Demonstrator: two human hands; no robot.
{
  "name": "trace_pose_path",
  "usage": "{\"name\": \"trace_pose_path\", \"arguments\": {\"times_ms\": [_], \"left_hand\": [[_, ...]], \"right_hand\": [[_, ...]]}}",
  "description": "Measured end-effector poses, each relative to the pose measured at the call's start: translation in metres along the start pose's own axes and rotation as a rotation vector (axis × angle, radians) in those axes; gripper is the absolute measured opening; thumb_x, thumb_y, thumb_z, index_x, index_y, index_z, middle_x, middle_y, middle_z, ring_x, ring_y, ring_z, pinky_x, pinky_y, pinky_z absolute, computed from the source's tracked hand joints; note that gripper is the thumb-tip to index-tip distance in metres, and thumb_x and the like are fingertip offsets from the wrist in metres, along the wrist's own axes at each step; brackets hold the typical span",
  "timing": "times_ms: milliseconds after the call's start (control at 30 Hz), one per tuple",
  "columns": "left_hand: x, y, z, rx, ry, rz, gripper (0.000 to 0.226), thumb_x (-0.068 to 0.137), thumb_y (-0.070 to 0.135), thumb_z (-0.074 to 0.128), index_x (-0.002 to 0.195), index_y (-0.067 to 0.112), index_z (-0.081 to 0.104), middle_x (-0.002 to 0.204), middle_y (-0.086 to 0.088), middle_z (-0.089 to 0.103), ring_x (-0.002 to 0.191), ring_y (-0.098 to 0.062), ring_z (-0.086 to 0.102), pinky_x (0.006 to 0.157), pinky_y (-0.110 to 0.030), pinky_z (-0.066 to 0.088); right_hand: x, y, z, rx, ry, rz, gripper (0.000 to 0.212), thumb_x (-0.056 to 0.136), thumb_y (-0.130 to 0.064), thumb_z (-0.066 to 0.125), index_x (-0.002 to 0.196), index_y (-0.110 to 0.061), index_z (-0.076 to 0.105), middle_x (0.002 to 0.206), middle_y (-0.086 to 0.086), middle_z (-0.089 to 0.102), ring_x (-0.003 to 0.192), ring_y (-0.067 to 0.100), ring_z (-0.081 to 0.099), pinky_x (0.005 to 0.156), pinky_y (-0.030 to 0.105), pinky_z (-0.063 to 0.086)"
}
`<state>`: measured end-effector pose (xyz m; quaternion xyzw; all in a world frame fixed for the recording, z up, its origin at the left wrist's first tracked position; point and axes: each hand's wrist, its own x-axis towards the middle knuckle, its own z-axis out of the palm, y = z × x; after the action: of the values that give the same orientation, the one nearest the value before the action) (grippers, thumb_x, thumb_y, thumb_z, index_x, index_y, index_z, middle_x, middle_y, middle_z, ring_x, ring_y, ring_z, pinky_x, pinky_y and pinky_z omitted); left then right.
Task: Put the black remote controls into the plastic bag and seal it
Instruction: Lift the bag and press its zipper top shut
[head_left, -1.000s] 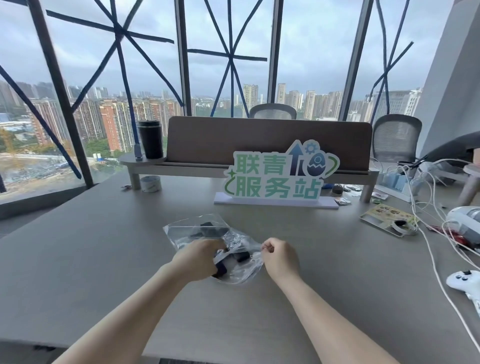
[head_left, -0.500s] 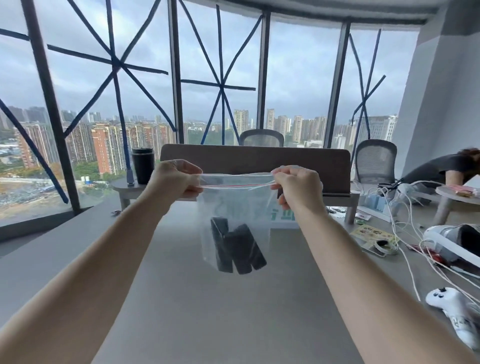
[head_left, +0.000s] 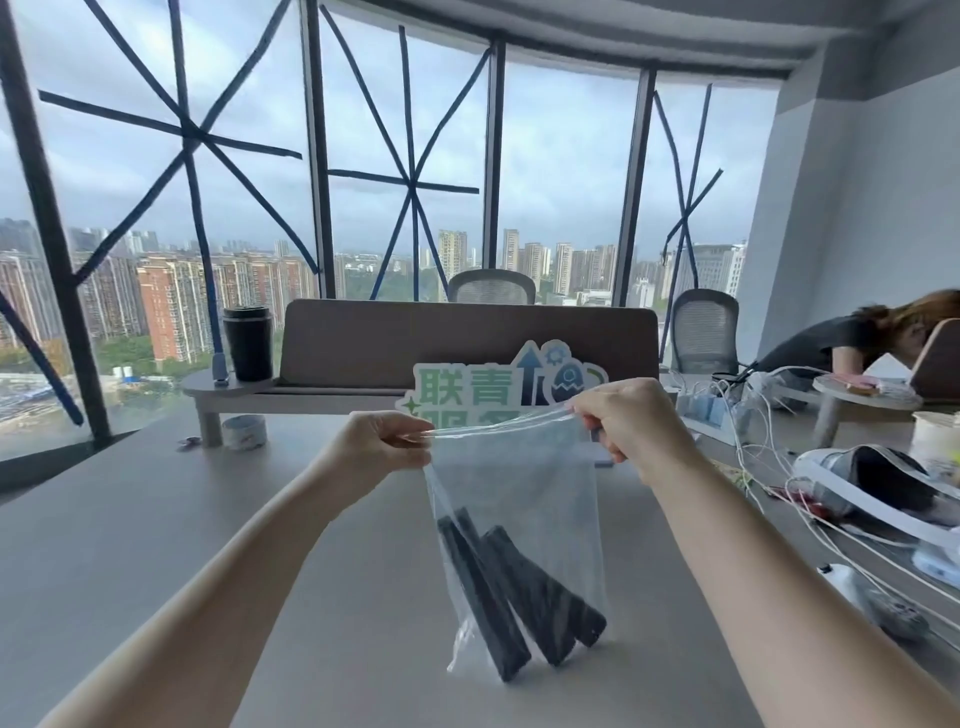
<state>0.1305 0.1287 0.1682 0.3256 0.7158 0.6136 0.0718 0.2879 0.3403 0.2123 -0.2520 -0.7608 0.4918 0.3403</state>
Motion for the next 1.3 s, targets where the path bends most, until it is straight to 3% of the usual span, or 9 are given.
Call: {"name": "trace_pose_path", "arguments": {"times_ms": [133, 267, 333, 400, 500, 600, 800, 1167, 1300], "left_hand": [[0.0, 0.006, 0.009, 0.013, 0.145, 0.025, 0.007, 0.08, -0.002, 0.069, 0.076, 0.003, 0.071, 0.069, -0.011, 0.067, 0.043, -0.009, 0.057, 0.045, -0.018, 0.051], [0.0, 0.025, 0.018, 0.035, 0.211, 0.082, 0.01, 0.078, 0.008, 0.072, 0.071, 0.015, 0.072, 0.062, 0.003, 0.07, 0.042, -0.01, 0.056, 0.04, -0.021, 0.043], [-0.001, 0.038, 0.028, -0.011, 0.177, 0.091, 0.012, 0.077, 0.008, 0.073, 0.069, 0.016, 0.072, 0.055, 0.006, 0.067, 0.042, -0.01, 0.056, 0.039, -0.019, 0.043], [-0.003, 0.049, 0.042, -0.001, 0.106, 0.084, 0.013, 0.077, 0.008, 0.074, 0.067, 0.017, 0.072, 0.049, 0.008, 0.064, 0.042, -0.01, 0.056, 0.039, -0.019, 0.045], [-0.005, 0.059, 0.055, 0.005, 0.049, 0.09, 0.014, 0.078, 0.01, 0.074, 0.068, 0.019, 0.074, 0.053, 0.007, 0.066, 0.045, -0.009, 0.058, 0.041, -0.02, 0.046], [-0.006, 0.061, 0.056, 0.005, 0.019, 0.083, 0.005, 0.077, 0.009, 0.075, 0.076, 0.013, 0.077, 0.061, 0.001, 0.068, 0.049, -0.01, 0.06, 0.046, -0.023, 0.05], [-0.012, 0.058, 0.053, 0.0, 0.025, 0.067, 0.011, 0.079, 0.009, 0.073, 0.072, 0.017, 0.073, 0.058, 0.009, 0.065, 0.047, -0.008, 0.058, 0.042, -0.02, 0.046], [-0.009, 0.065, 0.055, 0.062, 0.082, 0.169, 0.02, 0.081, 0.01, 0.07, 0.064, 0.018, 0.067, 0.059, 0.01, 0.059, 0.042, -0.009, 0.053, 0.041, -0.021, 0.041], [-0.008, 0.064, 0.056, 0.086, 0.064, 0.183, 0.021, 0.08, 0.011, 0.071, 0.063, 0.02, 0.067, 0.064, 0.01, 0.061, 0.041, -0.008, 0.053, 0.041, -0.02, 0.041]], "right_hand": [[-0.001, -0.004, -0.012, -0.208, 0.095, -0.116, 0.032, 0.064, -0.02, 0.068, 0.058, 0.01, 0.059, 0.055, 0.018, 0.034, 0.054, 0.018, 0.033, 0.056, 0.031, 0.03], [-0.008, -0.016, -0.025, -0.483, 0.239, -0.213, 0.025, 0.068, -0.022, 0.058, 0.046, -0.014, 0.049, 0.048, 0.0, 0.043, 0.054, 0.024, 0.04, 0.056, 0.032, 0.034], [-0.015, -0.023, -0.024, -0.569, 0.268, -0.398, 0.019, 0.079, -0.03, 0.058, 0.073, -0.026, 0.075, 0.084, 0.003, 0.066, 0.082, 0.027, 0.058, 0.074, 0.036, 0.048], [-0.023, -0.032, -0.014, -0.61, 0.089, -0.569, 0.03, 0.084, -0.045, 0.062, 0.107, -0.029, 0.074, 0.108, -0.003, 0.065, 0.105, 0.02, 0.056, 0.093, 0.041, 0.043], [-0.029, -0.037, 0.007, -0.677, -0.13, -0.589, 0.034, 0.08, -0.056, 0.066, 0.103, -0.033, 0.073, 0.096, -0.012, 0.07, 0.094, 0.017, 0.06, 0.088, 0.038, 0.046], [-0.025, -0.031, 0.01, -0.638, -0.128, -0.525, 0.013, 0.082, -0.039, 0.068, 0.083, -0.029, 0.076, 0.08, -0.01, 0.074, 0.083, 0.015, 0.063, 0.08, 0.036, 0.053], [-0.023, -0.033, 0.011, -0.631, -0.163, -0.513, 0.012, 0.082, -0.033, 0.07, 0.08, -0.024, 0.078, 0.067, -0.013, 0.064, 0.08, 0.014, 0.062, 0.075, 0.032, 0.051], [-0.011, -0.049, 0.015, -0.523, -0.299, -0.468, 0.014, 0.081, -0.025, 0.071, 0.07, -0.017, 0.075, 0.06, -0.008, 0.065, 0.058, 0.004, 0.055, 0.069, 0.036, 0.054], [-0.005, -0.054, 0.01, -0.508, -0.378, -0.387, 0.01, 0.078, -0.024, 0.073, 0.072, -0.017, 0.078, 0.073, 0.001, 0.076, 0.064, 0.008, 0.059, 0.078, 0.042, 0.056]]}}
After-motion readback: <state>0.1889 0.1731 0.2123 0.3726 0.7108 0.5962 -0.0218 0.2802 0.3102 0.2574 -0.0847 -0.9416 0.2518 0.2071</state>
